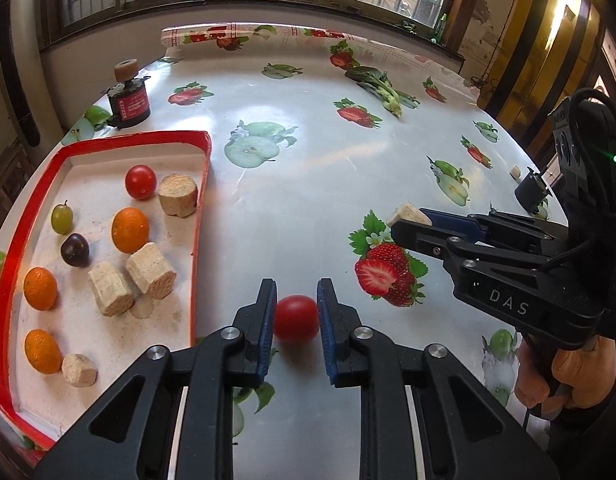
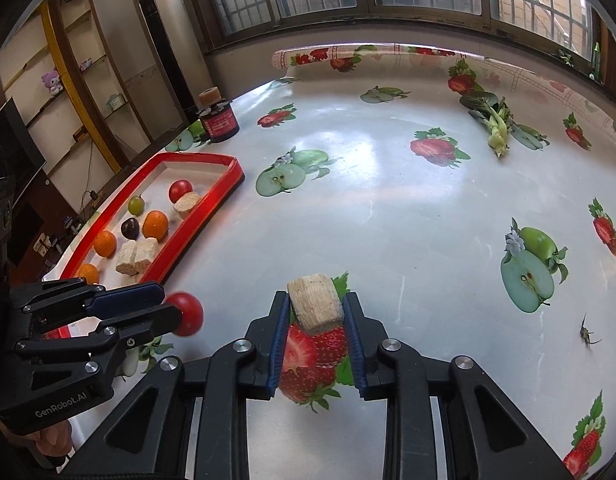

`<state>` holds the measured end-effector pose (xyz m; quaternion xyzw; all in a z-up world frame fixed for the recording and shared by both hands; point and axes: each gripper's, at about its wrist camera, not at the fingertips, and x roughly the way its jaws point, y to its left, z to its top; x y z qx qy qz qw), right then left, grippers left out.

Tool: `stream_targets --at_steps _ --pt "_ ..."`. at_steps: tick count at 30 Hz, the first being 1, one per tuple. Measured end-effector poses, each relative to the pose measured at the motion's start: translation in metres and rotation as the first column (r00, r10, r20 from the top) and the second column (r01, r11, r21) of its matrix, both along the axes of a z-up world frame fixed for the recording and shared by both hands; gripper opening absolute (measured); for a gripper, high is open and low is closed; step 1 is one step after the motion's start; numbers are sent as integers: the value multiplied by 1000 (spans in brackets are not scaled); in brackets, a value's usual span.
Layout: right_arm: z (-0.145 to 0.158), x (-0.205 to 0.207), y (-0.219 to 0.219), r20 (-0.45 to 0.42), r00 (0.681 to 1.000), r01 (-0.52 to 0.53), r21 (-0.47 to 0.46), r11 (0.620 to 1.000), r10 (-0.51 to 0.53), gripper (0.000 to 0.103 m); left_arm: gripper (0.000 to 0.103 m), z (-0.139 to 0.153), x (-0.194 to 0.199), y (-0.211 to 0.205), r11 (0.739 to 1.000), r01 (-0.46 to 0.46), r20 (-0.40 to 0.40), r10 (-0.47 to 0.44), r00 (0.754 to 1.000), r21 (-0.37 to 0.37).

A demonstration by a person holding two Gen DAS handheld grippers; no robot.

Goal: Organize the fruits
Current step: 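Grasp the red tomato with the left gripper while the right grasps the cream cube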

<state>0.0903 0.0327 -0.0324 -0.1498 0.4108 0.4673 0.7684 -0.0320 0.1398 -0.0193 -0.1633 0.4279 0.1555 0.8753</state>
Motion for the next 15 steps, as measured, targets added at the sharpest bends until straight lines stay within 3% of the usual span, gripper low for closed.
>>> stream_targets --at_steps 8,15 --pt "5 -27 16 13 999 -50 1 999 50 27 18 2 -23 11 999 -32 14 32 999 -3" --pt "6 -25 8 17 999 -30 1 1000 30 27 22 -9 -9 -1 999 6 -10 -6 1000 -32"
